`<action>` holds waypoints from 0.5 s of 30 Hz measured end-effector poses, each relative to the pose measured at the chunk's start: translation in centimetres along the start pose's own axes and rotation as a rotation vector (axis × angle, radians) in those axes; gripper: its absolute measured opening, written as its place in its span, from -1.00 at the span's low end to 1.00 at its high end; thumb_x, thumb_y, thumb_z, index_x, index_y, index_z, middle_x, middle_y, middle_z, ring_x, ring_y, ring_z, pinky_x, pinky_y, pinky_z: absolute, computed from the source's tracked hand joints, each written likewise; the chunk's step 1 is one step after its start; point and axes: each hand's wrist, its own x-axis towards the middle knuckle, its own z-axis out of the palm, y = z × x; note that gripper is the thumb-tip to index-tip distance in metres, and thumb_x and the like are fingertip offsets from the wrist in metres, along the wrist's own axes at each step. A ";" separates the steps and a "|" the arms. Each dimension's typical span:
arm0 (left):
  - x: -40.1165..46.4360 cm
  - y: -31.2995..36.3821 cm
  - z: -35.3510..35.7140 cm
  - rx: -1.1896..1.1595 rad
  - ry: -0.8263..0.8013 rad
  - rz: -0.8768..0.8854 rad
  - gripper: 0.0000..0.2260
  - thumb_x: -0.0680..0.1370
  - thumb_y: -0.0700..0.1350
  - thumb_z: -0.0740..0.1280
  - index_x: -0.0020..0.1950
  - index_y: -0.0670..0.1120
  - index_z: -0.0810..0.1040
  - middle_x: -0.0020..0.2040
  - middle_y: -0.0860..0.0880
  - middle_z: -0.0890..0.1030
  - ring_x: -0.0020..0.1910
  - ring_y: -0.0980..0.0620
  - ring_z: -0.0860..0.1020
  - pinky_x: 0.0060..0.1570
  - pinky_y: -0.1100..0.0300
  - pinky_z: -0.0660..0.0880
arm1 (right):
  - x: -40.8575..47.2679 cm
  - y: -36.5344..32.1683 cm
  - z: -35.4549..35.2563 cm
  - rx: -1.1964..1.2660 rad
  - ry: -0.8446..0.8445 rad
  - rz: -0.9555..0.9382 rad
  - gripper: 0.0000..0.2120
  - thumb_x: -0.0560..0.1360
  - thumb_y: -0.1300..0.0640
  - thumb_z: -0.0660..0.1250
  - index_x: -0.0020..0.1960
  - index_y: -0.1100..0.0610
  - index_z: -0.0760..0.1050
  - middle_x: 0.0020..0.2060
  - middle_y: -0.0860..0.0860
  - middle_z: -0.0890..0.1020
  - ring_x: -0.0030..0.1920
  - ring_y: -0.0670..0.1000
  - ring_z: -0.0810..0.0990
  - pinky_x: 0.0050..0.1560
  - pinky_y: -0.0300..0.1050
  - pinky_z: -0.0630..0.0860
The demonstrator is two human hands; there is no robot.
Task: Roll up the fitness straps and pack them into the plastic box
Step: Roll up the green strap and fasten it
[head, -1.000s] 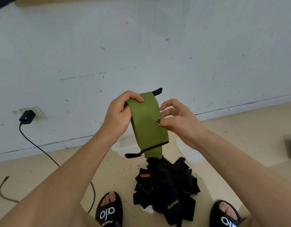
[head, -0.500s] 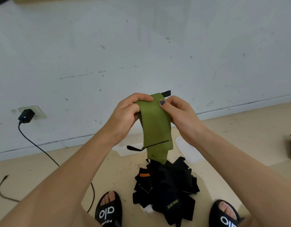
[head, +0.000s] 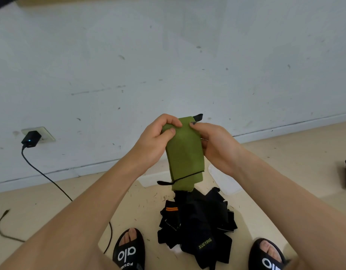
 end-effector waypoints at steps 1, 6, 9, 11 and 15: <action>-0.1 0.0 0.0 0.002 -0.013 0.008 -0.76 0.69 -0.27 0.19 0.06 0.02 0.57 -0.06 0.08 0.57 -0.11 0.21 0.52 -0.06 0.36 0.46 | 0.1 -0.1 -0.1 0.061 0.004 0.032 -0.72 0.62 0.04 0.37 0.19 0.21 0.65 0.02 0.21 0.68 0.03 0.14 0.61 0.25 0.14 0.52; -0.2 0.3 0.3 0.058 -0.029 0.033 -0.75 0.68 -0.28 0.20 0.03 0.03 0.58 -0.20 0.10 0.54 -0.18 0.17 0.49 -0.14 0.36 0.43 | 0.4 -0.1 -0.4 0.315 0.102 -0.034 -0.98 0.62 0.18 0.38 0.03 0.12 0.57 -0.15 0.04 0.65 -0.17 0.01 0.63 -0.06 -0.10 0.58; 0.0 0.0 0.5 0.145 -0.027 0.051 -0.74 0.68 -0.24 0.19 0.01 0.09 0.56 -0.12 -0.17 0.54 -0.20 0.02 0.45 -0.14 0.16 0.41 | 0.4 0.2 0.1 0.037 0.279 -0.277 -0.88 0.59 0.22 0.41 -0.11 0.16 0.53 -0.19 0.07 0.61 -0.17 0.01 0.60 -0.02 -0.06 0.61; -0.1 -0.1 0.7 0.195 -0.039 0.073 -0.75 0.68 -0.23 0.19 0.02 0.09 0.55 -0.22 -0.16 0.47 -0.28 0.04 0.39 -0.21 0.18 0.35 | 0.4 0.5 0.5 -0.198 0.412 -0.413 -0.83 0.58 0.19 0.43 -0.17 0.16 0.50 -0.27 0.03 0.56 -0.22 -0.04 0.53 -0.11 -0.17 0.53; -0.2 0.1 1.5 0.268 -0.045 0.132 -0.80 0.70 -0.24 0.16 0.08 0.02 0.50 -0.30 0.06 0.40 -0.38 0.15 0.31 -0.33 0.34 0.32 | 0.1 2.1 1.5 -0.411 0.507 -0.546 -0.89 0.59 0.16 0.40 -0.11 0.03 0.57 -0.08 -0.08 0.58 -0.09 -0.14 0.60 -0.10 -0.31 0.48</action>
